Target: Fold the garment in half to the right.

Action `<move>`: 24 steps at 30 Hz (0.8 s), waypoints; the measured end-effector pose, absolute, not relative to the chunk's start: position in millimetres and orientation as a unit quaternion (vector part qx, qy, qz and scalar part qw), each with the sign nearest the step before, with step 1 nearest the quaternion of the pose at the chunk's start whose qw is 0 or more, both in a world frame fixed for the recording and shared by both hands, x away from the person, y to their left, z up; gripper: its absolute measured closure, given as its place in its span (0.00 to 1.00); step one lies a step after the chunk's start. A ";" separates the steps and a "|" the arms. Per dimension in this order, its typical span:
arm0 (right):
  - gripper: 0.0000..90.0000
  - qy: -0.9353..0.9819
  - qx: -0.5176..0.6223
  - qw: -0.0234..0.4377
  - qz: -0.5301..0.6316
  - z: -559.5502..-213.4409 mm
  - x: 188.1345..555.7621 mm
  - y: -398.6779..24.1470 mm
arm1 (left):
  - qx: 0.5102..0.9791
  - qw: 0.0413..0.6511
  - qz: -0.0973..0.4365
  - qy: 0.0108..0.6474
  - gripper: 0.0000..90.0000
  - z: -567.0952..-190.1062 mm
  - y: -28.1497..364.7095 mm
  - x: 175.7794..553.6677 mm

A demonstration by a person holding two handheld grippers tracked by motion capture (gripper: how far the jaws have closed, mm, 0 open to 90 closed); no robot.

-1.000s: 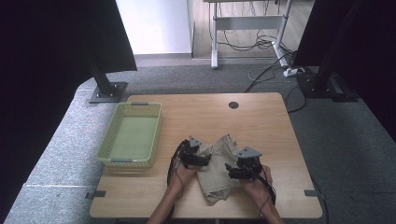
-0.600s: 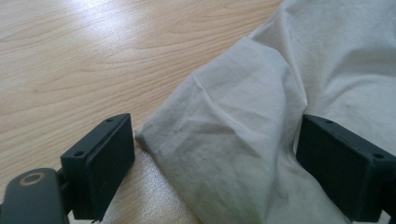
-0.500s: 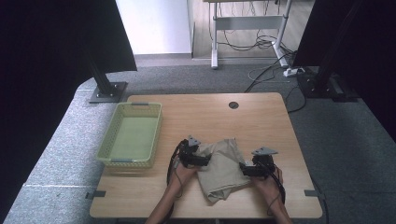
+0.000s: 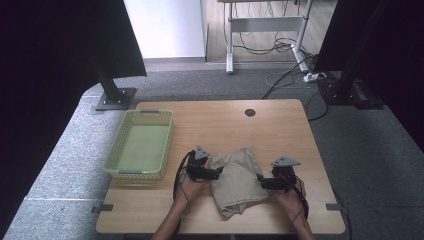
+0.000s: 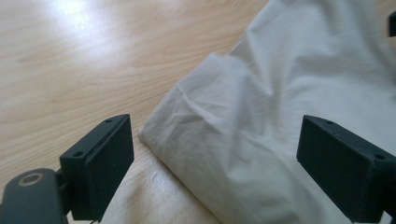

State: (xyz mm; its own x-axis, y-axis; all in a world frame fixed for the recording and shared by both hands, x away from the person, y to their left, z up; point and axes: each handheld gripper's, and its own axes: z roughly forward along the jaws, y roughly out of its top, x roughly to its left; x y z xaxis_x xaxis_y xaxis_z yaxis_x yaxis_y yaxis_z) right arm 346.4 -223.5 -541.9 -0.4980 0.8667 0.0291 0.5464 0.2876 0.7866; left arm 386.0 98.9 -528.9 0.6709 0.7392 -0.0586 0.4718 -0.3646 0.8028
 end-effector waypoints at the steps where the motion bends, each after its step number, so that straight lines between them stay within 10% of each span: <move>1: 0.16 0.775 0.456 0.208 0.385 -541.9 346.4 -223.5 | 0.814 0.419 0.164 0.366 0.12 -524.7 109.1 373.9; 24: 0.07 0.782 0.479 0.202 0.345 -563.9 318.1 -275.8 | 0.840 0.341 0.173 0.384 0.00 -556.7 153.2 339.6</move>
State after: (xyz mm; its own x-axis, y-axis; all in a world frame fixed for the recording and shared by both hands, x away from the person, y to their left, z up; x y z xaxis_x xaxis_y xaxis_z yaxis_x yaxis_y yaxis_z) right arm 318.1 -275.8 -563.9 -0.4599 0.8878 0.0152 0.6093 0.3031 0.7328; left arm 339.6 153.2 -556.7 0.6454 0.7633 0.0285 0.5271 -0.4720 0.7066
